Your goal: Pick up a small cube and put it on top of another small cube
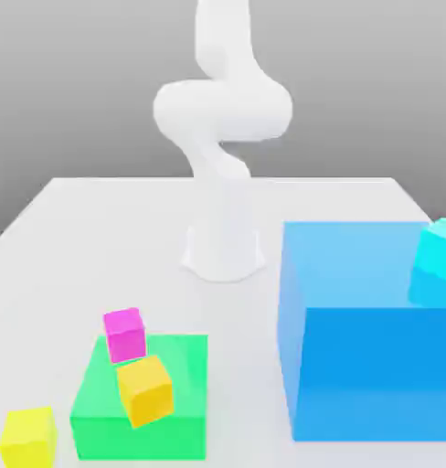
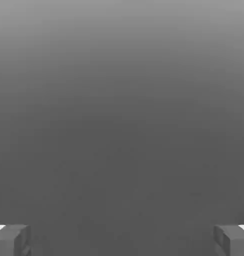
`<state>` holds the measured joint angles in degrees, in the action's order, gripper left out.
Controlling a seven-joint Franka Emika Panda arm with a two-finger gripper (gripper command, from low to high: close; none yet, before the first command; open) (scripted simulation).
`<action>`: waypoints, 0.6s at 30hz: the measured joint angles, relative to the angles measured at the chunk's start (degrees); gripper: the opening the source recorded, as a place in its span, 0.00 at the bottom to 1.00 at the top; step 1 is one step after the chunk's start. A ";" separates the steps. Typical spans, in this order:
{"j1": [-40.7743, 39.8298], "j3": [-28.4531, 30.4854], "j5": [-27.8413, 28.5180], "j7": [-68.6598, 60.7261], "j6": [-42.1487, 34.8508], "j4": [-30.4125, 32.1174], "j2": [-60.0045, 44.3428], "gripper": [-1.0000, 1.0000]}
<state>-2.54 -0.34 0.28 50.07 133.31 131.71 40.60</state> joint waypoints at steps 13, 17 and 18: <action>-11.04 0.42 2.12 22.59 7.88 -0.41 -27.38 0.50; -13.60 1.79 2.30 29.14 10.30 -0.52 -35.68 0.50; -14.26 2.13 2.19 30.66 10.91 -0.55 -37.75 0.50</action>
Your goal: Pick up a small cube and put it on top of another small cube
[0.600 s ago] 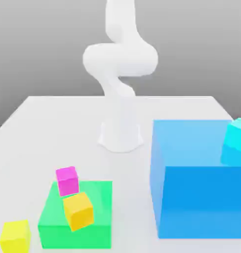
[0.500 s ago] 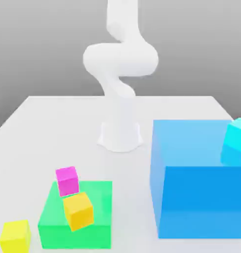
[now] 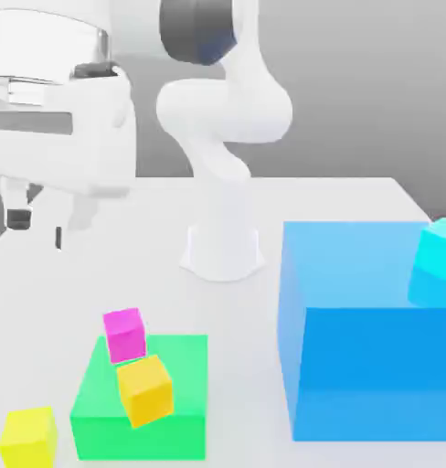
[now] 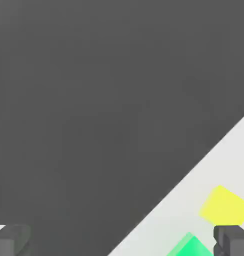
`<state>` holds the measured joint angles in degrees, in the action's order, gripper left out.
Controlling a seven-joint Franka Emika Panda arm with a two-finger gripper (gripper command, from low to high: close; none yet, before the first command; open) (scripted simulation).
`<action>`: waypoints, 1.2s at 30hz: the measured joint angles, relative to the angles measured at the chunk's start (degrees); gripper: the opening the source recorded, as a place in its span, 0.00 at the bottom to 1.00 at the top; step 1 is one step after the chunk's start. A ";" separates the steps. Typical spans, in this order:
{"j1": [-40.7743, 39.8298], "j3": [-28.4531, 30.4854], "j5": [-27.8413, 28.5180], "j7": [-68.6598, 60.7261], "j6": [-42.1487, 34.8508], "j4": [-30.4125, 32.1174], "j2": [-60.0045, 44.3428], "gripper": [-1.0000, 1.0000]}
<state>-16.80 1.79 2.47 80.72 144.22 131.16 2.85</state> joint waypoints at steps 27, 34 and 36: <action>-4.99 3.00 -6.28 13.26 6.63 -0.11 -22.65 0.00; 0.03 -1.20 -4.73 13.19 -2.85 4.70 -8.03 0.00; 2.24 -2.39 -4.07 13.33 -5.53 6.12 -3.97 0.00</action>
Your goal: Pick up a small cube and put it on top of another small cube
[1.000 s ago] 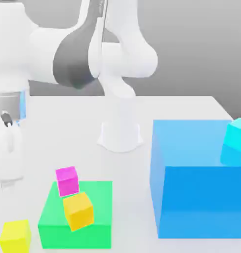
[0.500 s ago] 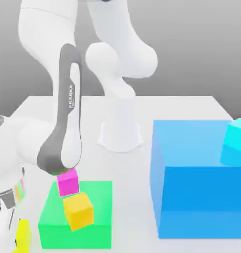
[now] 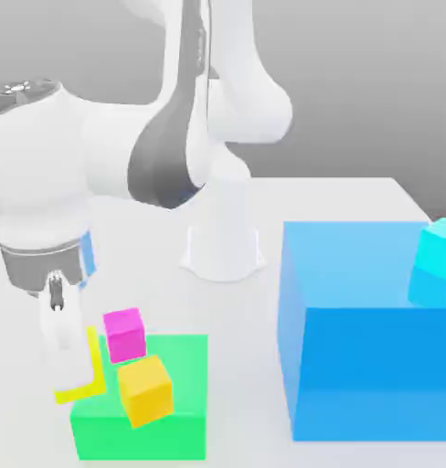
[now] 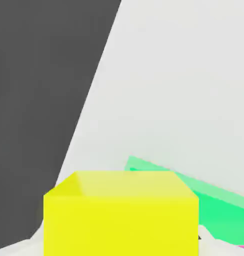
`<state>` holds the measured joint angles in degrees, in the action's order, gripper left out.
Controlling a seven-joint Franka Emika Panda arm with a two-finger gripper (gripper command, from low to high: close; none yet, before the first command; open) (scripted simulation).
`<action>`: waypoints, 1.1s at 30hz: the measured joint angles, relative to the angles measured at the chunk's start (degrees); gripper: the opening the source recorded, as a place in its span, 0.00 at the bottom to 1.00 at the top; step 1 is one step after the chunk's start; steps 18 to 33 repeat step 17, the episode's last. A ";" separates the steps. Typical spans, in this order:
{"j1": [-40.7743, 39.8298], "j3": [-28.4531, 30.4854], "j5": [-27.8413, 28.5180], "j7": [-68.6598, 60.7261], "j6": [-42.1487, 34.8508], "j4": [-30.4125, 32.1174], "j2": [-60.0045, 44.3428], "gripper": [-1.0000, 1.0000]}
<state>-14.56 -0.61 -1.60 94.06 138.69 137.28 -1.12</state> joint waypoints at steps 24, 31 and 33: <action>1.70 -0.78 1.63 0.76 -0.62 2.68 3.00 1.00; 1.70 -0.78 1.63 0.76 -0.62 2.68 3.00 1.00; 1.70 -0.78 1.63 0.76 -0.62 2.68 3.00 1.00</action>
